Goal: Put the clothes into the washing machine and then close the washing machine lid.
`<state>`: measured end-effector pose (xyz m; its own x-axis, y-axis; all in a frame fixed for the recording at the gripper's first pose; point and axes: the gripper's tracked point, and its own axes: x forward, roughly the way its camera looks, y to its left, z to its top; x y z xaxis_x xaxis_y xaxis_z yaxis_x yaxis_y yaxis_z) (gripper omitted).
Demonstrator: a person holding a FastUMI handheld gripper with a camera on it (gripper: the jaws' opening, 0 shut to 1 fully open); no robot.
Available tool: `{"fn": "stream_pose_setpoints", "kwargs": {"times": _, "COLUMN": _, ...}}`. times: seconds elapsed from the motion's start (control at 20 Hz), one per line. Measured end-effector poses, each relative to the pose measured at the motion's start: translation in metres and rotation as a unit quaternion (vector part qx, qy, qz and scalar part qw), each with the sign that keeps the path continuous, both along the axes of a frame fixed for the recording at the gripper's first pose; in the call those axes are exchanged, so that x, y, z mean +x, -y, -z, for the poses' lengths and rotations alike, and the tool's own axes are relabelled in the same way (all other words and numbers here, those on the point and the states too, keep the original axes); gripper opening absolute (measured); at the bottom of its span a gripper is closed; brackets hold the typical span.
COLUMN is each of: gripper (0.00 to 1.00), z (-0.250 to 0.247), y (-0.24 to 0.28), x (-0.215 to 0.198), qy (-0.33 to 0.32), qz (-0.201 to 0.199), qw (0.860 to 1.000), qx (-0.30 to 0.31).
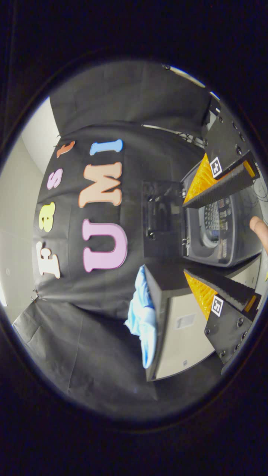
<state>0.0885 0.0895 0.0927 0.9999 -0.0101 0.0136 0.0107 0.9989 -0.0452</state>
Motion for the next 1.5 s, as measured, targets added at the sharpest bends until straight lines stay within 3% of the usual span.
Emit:
{"fn": "stream_pose_setpoints", "kwargs": {"times": 0.2, "gripper": 0.99, "z": -0.048, "y": -0.034, "x": 0.033, "qy": -0.001, "qz": 0.026, "qw": 1.0, "qx": -0.003}}
{"fn": "stream_pose_setpoints", "kwargs": {"times": 0.4, "gripper": 0.99, "z": -0.09, "y": -0.11, "x": 0.075, "qy": 0.007, "qz": -0.012, "qw": 1.0, "qx": 0.019}}
{"fn": "stream_pose_setpoints", "kwargs": {"times": 0.6, "gripper": 0.99, "z": -0.108, "y": -0.159, "x": 0.115, "qy": -0.027, "qz": -0.017, "qw": 0.999, "qx": 0.017}}
{"fn": "stream_pose_setpoints", "kwargs": {"times": 0.85, "gripper": 1.0, "z": -0.079, "y": -0.211, "x": 0.172, "qy": -0.142, "qz": -0.008, "qw": 0.99, "qx": 0.015}}
{"fn": "stream_pose_setpoints", "kwargs": {"times": 0.95, "gripper": 1.0, "z": -0.042, "y": -0.209, "x": 0.184, "qy": -0.226, "qz": 0.019, "qw": 0.974, "qx": -0.011}}
{"fn": "stream_pose_setpoints", "kwargs": {"times": 1.0, "gripper": 1.0, "z": -0.028, "y": -0.217, "x": 0.188, "qy": -0.255, "qz": 0.014, "qw": 0.967, "qx": -0.008}}
{"fn": "stream_pose_setpoints", "kwargs": {"times": 1.1, "gripper": 0.99, "z": -0.016, "y": -0.241, "x": 0.205, "qy": -0.268, "qz": -0.008, "qw": 0.963, "qx": 0.009}}
{"fn": "stream_pose_setpoints", "kwargs": {"times": 1.3, "gripper": 0.99, "z": 0.0, "y": -0.242, "x": 0.214, "qy": -0.305, "qz": 0.01, "qw": 0.952, "qx": 0.026}}
{"fn": "stream_pose_setpoints", "kwargs": {"times": 1.5, "gripper": 0.98, "z": 0.0, "y": -0.242, "x": 0.225, "qy": -0.301, "qz": 0.015, "qw": 0.953, "qx": 0.026}}
